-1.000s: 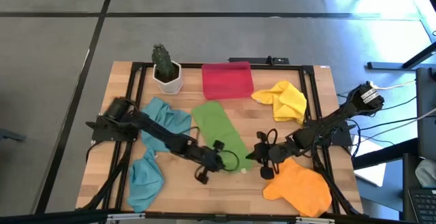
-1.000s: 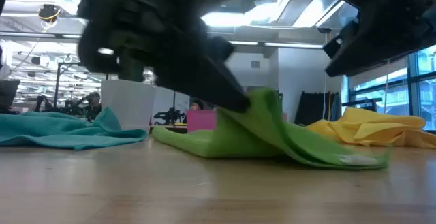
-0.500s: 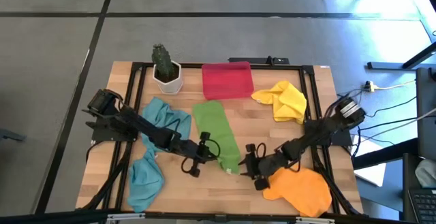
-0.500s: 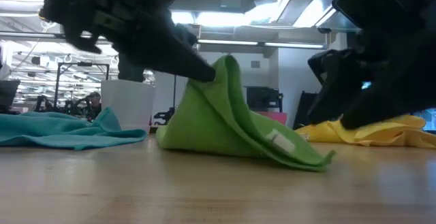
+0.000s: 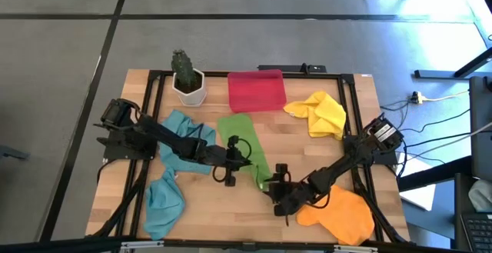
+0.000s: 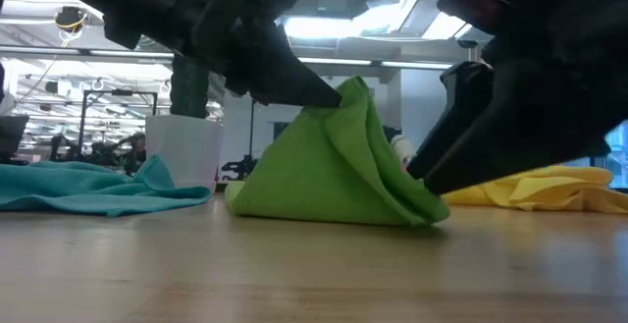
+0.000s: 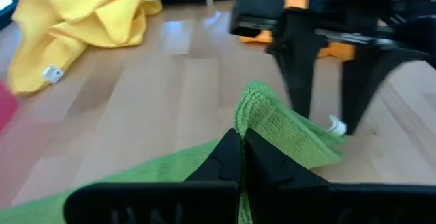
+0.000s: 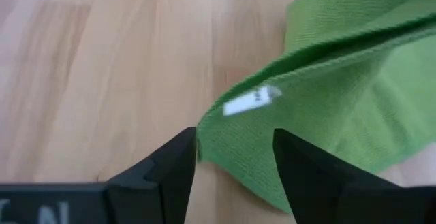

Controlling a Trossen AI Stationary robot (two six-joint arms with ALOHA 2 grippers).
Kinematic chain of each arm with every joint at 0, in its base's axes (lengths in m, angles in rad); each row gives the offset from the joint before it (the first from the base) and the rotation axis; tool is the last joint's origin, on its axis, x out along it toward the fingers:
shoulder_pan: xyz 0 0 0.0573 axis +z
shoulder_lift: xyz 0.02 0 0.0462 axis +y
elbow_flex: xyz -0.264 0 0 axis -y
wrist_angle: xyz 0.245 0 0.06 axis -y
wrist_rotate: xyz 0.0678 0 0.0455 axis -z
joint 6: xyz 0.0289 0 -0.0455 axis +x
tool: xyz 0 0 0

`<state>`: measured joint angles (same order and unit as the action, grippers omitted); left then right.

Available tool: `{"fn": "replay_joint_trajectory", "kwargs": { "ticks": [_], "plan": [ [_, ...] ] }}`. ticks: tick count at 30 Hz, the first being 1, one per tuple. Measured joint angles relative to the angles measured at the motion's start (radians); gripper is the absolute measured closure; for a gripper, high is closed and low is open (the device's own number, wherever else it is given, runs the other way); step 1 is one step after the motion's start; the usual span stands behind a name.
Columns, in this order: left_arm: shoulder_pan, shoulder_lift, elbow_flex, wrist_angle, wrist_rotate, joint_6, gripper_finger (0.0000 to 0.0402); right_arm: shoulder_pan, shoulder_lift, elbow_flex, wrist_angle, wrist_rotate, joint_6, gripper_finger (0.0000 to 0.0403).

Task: Fold microfiber towels
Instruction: Fold the green microfiber cloth

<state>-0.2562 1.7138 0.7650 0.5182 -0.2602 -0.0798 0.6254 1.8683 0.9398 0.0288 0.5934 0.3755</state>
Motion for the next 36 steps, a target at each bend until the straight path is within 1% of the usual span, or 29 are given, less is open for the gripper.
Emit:
{"fn": "replay_joint_trajectory", "kwargs": {
  "ticks": [5,8,13,18,27,32,36],
  "plan": [
    [0.023,0.000,0.000,0.002,-0.062,-0.027,0.0401,0.000,0.000,0.022,-0.005,0.000,0.080,0.0206],
    [0.039,0.000,0.000,0.004,-0.064,-0.046,0.0401,0.000,0.000,0.030,-0.005,0.010,0.124,0.0206],
    [0.056,0.000,0.000,0.006,-0.068,-0.049,0.0401,-0.014,0.000,0.035,-0.005,0.058,0.194,0.0206],
    [0.058,0.000,0.000,0.006,-0.095,-0.052,0.0401,-0.039,0.000,0.035,-0.006,0.060,0.197,0.0206],
    [0.072,0.000,0.000,0.006,-0.100,-0.071,0.0401,-0.048,0.020,0.036,-0.036,0.083,0.172,0.0206],
    [0.085,0.000,0.000,0.006,-0.099,-0.075,0.0401,-0.045,0.089,0.105,-0.134,0.098,0.141,0.0206],
    [0.086,0.000,0.000,0.004,-0.100,-0.075,0.0401,-0.032,0.132,0.190,-0.281,0.166,0.122,0.0206]
  ]
}}
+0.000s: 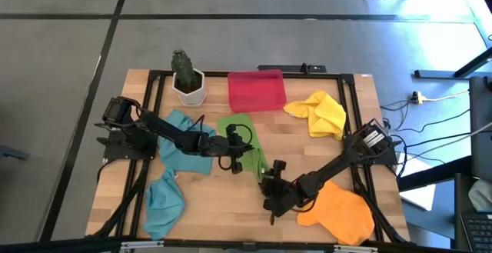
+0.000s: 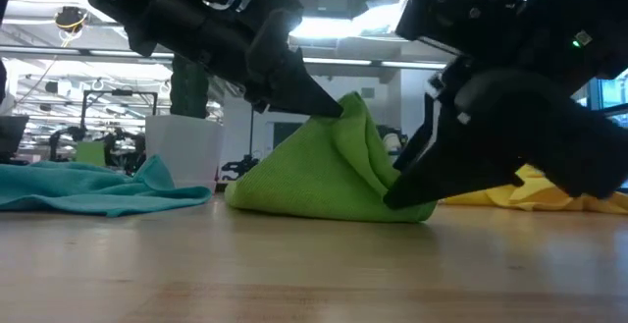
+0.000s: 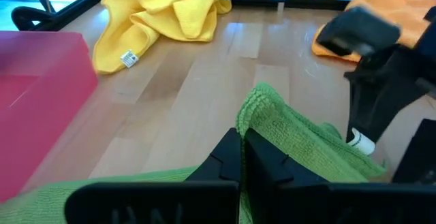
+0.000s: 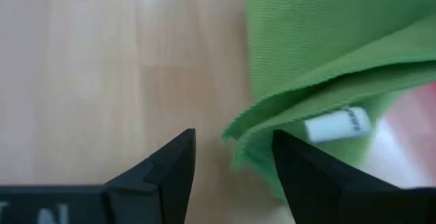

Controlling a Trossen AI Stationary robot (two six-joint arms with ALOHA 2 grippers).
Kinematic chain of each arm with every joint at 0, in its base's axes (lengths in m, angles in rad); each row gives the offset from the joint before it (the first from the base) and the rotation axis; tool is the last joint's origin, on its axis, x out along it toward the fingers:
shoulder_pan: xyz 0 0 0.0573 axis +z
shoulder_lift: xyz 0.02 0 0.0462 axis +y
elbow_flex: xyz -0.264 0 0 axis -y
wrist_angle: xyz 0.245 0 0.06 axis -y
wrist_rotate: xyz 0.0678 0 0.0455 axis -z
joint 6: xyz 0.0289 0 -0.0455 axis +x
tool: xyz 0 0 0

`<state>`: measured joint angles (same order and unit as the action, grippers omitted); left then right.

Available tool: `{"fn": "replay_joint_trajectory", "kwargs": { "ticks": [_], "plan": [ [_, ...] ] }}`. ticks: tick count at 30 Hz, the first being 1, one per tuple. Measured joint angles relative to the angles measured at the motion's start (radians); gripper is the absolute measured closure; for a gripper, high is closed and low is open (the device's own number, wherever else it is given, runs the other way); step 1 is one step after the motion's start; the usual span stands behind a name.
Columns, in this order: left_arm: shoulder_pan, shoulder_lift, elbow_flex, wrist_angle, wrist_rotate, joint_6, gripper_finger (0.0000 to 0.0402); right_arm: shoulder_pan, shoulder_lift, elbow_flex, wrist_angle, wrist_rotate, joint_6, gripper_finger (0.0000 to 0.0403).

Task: Fold microfiber towels
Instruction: Fold the green microfiber cloth

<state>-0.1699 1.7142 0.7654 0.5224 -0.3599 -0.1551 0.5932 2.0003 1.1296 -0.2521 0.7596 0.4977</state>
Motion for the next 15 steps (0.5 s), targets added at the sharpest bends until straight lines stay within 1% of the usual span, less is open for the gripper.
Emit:
{"fn": "replay_joint_trajectory", "kwargs": {
  "ticks": [3,6,11,15],
  "plan": [
    [0.000,0.000,0.000,-0.005,0.001,0.000,0.0401,0.013,0.013,0.043,-0.084,0.070,0.002,0.0206],
    [0.000,0.000,0.000,-0.009,0.001,0.000,0.0401,0.020,0.014,0.057,-0.122,0.110,0.020,0.0206],
    [0.000,0.000,0.000,-0.010,0.001,0.000,0.0401,0.021,0.015,0.057,-0.124,0.088,0.026,0.0206],
    [0.003,0.000,0.000,-0.012,-0.001,0.000,0.0401,0.027,0.014,0.058,-0.122,0.082,0.073,0.0206]
  ]
}}
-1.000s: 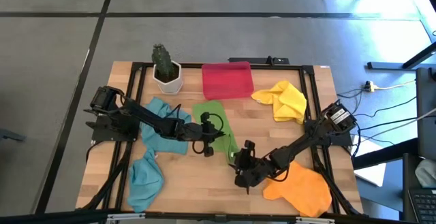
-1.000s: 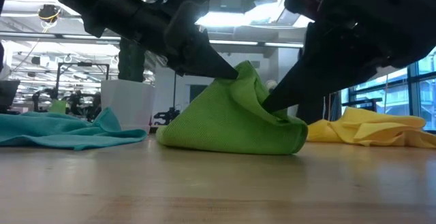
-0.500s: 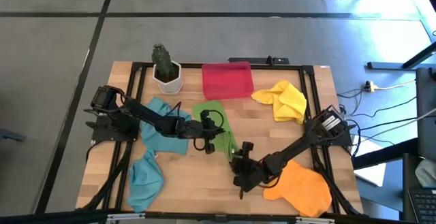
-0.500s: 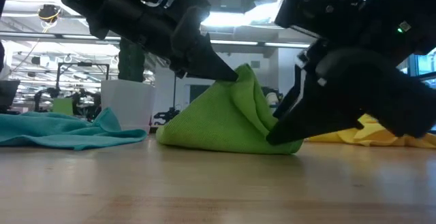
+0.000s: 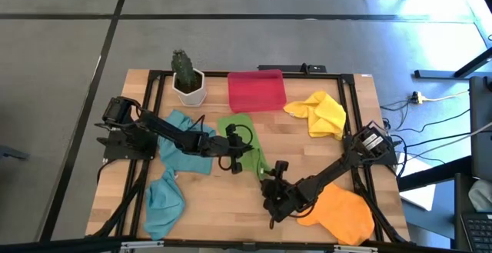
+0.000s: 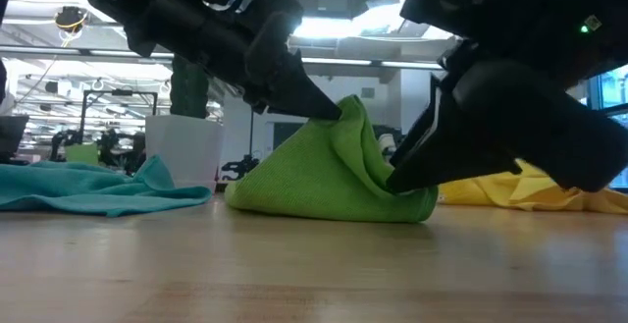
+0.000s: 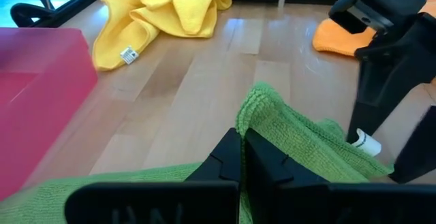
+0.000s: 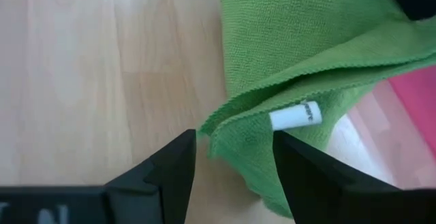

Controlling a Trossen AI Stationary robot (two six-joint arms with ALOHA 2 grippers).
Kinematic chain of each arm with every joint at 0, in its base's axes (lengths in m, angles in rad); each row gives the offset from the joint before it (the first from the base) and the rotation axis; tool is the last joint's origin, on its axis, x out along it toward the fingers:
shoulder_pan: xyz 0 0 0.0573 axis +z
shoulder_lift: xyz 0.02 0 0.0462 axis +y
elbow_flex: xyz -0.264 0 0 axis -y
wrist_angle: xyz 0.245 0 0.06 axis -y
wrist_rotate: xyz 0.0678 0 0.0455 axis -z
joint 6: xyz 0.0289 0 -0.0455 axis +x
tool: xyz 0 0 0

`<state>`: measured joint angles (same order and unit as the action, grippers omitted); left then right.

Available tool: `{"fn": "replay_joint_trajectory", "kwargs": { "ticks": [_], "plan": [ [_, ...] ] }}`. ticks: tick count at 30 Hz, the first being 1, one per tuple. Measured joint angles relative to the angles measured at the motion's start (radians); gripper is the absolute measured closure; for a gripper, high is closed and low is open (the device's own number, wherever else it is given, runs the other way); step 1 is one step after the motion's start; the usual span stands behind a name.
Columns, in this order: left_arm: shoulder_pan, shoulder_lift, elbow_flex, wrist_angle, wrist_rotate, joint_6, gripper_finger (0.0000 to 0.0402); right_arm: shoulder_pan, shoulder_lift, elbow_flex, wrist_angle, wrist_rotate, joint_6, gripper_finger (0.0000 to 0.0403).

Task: Fold microfiber towels
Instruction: Fold the green microfiber cloth

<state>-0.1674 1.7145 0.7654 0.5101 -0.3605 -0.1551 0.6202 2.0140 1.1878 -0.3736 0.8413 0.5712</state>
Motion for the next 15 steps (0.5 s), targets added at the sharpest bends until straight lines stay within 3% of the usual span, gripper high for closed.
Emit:
{"fn": "replay_joint_trajectory", "kwargs": {
  "ticks": [5,15],
  "plan": [
    [0.010,0.000,0.000,-0.001,-0.001,-0.004,0.0401,-0.006,-0.002,0.093,-0.119,-0.022,0.171,0.0205],
    [0.020,0.000,0.000,-0.001,-0.003,-0.019,0.0401,-0.137,-0.003,0.245,-0.322,-0.271,0.273,0.0205]
  ]
}}
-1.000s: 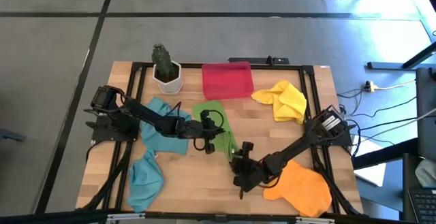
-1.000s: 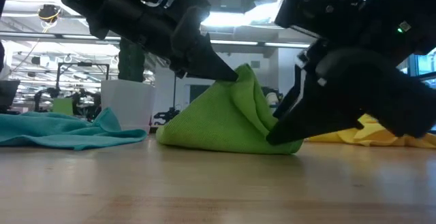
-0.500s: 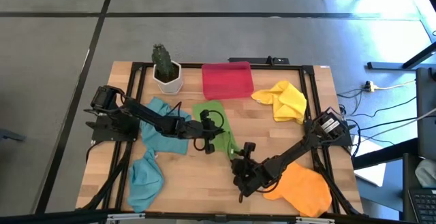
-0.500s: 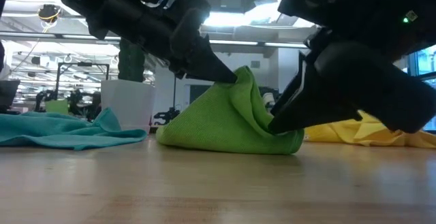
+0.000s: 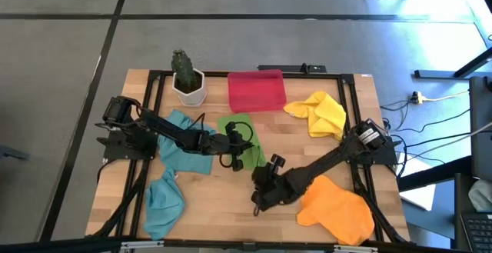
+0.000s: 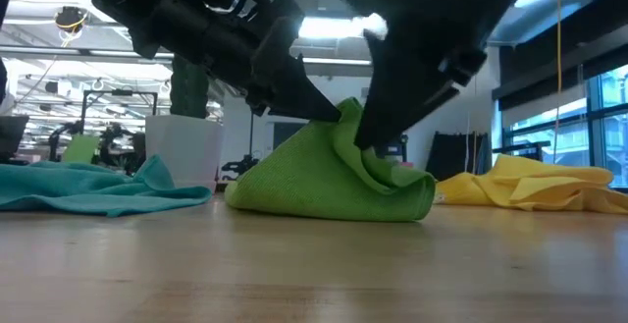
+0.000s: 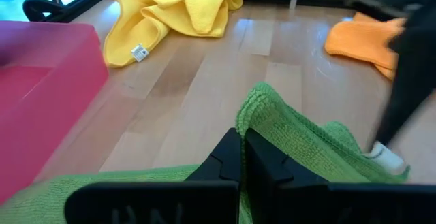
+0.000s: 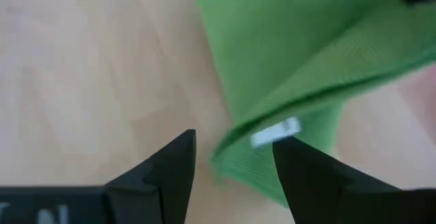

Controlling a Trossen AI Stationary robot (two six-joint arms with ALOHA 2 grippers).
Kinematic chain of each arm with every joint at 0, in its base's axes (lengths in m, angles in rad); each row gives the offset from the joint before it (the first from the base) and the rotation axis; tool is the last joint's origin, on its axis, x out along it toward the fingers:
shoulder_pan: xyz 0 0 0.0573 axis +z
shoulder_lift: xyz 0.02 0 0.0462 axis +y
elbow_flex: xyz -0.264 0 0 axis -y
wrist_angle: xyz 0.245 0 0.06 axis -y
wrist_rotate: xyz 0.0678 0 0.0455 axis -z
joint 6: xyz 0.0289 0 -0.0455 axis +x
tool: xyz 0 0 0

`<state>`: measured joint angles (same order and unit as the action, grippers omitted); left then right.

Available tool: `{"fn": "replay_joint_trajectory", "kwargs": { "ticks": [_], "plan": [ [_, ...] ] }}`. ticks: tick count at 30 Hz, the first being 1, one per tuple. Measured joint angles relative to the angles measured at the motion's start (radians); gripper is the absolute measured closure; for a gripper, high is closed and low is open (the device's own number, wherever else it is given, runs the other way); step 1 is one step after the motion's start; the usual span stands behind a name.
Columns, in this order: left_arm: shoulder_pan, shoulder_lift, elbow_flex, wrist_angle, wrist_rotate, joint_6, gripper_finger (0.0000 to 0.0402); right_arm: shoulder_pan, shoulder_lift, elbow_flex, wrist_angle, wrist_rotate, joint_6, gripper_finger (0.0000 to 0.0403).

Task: Fold microfiber towels
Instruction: Fold the green microfiber cloth

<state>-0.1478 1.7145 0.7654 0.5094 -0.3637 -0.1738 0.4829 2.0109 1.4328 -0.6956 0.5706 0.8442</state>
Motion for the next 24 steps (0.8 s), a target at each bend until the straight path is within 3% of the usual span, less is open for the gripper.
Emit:
{"fn": "replay_joint_trajectory", "kwargs": {
  "ticks": [9,24],
  "plan": [
    [0.018,0.000,0.000,0.000,0.001,-0.004,0.0401,-0.066,0.000,0.000,-0.005,-0.082,0.019,0.0205],
    [0.019,0.000,0.000,0.000,0.002,-0.011,0.0401,-0.088,0.082,0.000,0.000,-0.098,0.004,0.0222]
  ]
}}
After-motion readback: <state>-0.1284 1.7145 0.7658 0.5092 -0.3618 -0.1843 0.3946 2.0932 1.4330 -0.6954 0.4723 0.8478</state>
